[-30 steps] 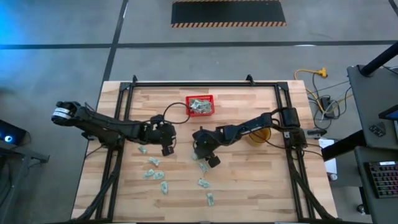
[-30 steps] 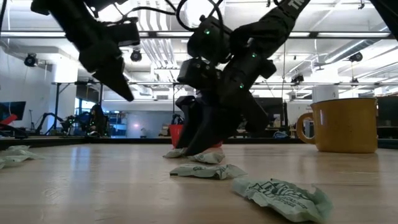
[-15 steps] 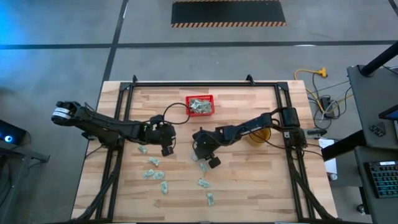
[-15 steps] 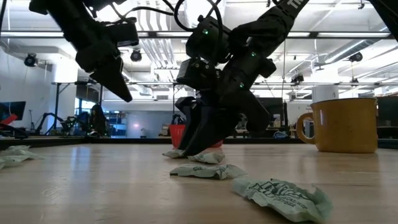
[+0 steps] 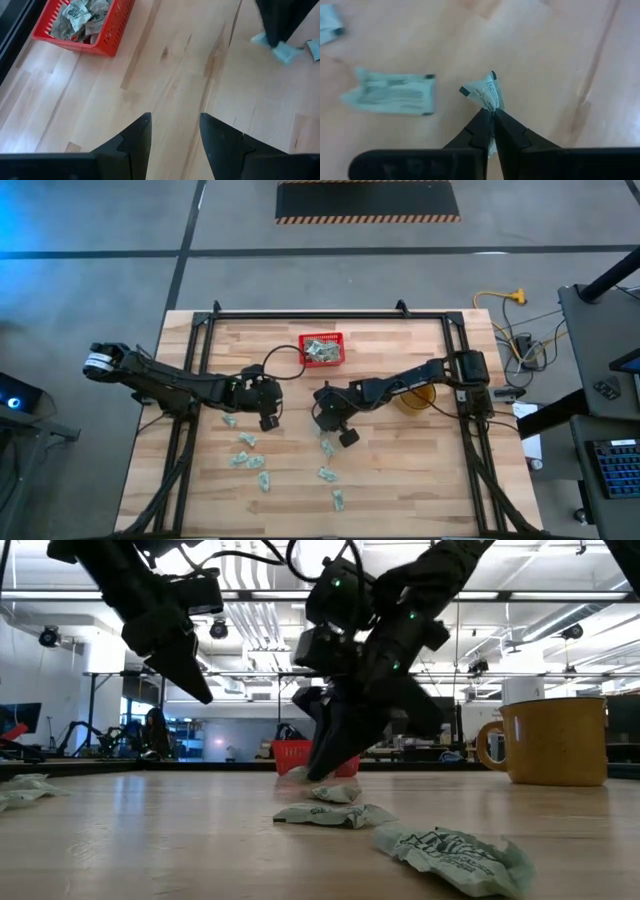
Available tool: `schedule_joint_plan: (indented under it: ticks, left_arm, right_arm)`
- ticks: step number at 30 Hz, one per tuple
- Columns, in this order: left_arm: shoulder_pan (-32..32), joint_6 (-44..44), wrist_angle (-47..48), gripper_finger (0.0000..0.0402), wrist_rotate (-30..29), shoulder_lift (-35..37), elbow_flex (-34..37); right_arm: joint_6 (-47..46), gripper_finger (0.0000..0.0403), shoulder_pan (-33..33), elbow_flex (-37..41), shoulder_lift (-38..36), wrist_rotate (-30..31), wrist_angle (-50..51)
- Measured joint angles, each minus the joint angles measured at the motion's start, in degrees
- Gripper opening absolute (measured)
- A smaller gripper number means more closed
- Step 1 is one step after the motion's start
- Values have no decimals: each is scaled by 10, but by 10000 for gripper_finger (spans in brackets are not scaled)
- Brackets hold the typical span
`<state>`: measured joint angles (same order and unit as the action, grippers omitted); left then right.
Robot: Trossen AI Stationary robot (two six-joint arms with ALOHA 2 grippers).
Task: Pick and place Stevia / Truvia into bins
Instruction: Put the white stevia packet into the red bin
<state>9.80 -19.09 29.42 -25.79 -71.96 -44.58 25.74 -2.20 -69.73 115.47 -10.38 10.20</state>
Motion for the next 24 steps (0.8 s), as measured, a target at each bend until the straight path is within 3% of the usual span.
schedule_joint_plan:
  ticks: [9, 17, 24]
  left_arm:
    - [0, 0, -3, 151, 0, 0, 0]
    - [0, 0, -6, 151, 0, 0, 0]
    - [0, 5, -7, 151, 0, 0, 0]
  right_arm:
    - [-20, 13, 0, 0, -46, 155, 72]
    - [-29, 13, 11, 0, -81, 296, 71]
    - [17, 13, 72, 1, -81, 312, 11]
